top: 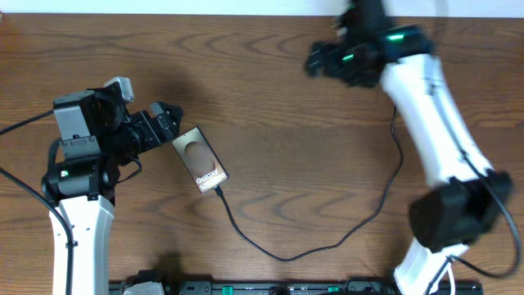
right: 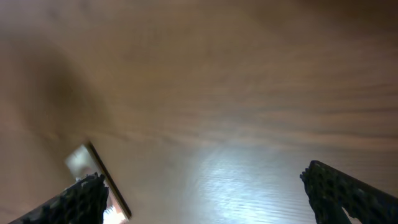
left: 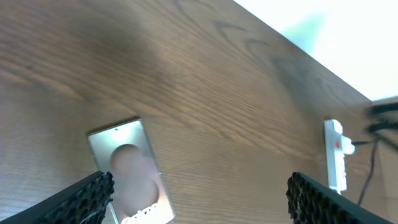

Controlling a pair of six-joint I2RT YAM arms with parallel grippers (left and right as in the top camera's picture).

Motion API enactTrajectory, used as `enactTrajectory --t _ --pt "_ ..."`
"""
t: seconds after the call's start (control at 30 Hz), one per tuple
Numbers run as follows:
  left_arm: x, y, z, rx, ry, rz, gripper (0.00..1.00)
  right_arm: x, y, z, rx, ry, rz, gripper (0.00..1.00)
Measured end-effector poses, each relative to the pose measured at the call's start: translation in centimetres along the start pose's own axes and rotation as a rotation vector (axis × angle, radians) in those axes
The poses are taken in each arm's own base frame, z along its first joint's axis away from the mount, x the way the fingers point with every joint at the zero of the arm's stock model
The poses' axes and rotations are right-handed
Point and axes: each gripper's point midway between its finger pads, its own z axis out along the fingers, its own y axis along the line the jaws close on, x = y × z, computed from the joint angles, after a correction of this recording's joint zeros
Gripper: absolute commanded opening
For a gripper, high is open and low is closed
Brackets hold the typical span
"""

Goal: Plug charger to phone and switch on socket
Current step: 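Move the right gripper over the white power strip's switch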

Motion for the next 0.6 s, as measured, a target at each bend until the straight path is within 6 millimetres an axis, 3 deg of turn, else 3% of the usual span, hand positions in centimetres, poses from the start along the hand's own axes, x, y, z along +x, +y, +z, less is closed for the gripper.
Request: enactTrajectory --t 0.03,0.13,0.2,0.43,0.6 --pt "0.1 -0.3 0.0 0.006 0.001 0.006 0.91 -0.8 -0.7 -1.4 -0.011 -0.025 0.016 0.99" --pt "0.3 -0.9 0.2 0.022 0.010 0.019 0.91 -3.6 -5.3 -6.9 -0.057 -0.120 0.095 0.99" --pt "0.2 -1.1 0.2 0.029 0.006 0.025 0.92 -4.7 -10.7 -9.9 -0.054 -0.167 0.182 0.99" --pt "0.1 -1.1 0.2 0.031 0.001 0.031 0.92 -3.3 -19.4 -12.5 0.006 -0.152 0.288 0.99" --pt "0.1 -1.1 0.2 0.031 0.001 0.032 0.92 -2.1 -22.5 -13.1 0.110 -0.130 0.305 0.99"
